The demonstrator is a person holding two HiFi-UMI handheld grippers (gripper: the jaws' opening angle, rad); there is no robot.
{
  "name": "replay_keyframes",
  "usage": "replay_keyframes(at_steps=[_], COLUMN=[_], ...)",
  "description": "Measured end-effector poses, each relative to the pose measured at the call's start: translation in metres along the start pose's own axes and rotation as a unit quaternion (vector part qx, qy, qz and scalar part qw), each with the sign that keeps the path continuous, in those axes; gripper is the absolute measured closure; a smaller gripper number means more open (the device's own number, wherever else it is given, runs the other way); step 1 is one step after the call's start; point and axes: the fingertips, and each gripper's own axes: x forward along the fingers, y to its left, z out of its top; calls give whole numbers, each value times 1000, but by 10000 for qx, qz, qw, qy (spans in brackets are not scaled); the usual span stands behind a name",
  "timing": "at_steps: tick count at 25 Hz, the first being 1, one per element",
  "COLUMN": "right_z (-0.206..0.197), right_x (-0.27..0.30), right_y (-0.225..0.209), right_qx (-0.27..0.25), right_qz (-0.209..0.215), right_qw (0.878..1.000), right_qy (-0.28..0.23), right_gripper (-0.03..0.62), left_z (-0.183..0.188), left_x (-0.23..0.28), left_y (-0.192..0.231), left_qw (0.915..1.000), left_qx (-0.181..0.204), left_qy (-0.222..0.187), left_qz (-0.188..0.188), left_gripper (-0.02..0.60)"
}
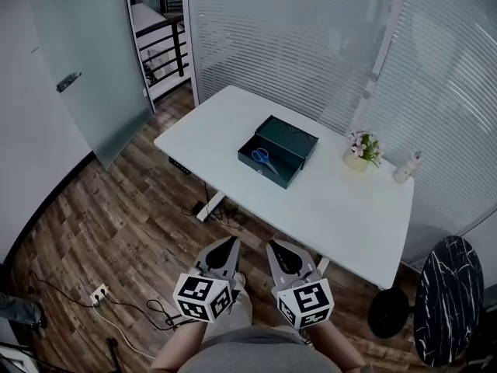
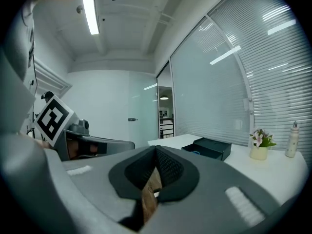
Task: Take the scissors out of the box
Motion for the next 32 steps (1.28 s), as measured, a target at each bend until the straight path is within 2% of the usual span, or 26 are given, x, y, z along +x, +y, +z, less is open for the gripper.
replay_keyframes(at_steps=[16,25,32], right_z=[44,52,44], right_x=[150,222,261], right_y=[-98,-135,-161], right_qx=[-77,-47,-38], right_qz=[-452,-671,-837], right_qw=[9989,9977,9964], right_qy=[-34,9,144], right_gripper=[585,585,585], left_z=[62,79,79], left_x=[147,212,244], left_y=[95,136,163], left_qw=[9993,9976,9965], left_qx=[9,43,-19], left_qy=[145,290,434], left_qz=[-337,-633,-712], left_gripper=[577,577,577])
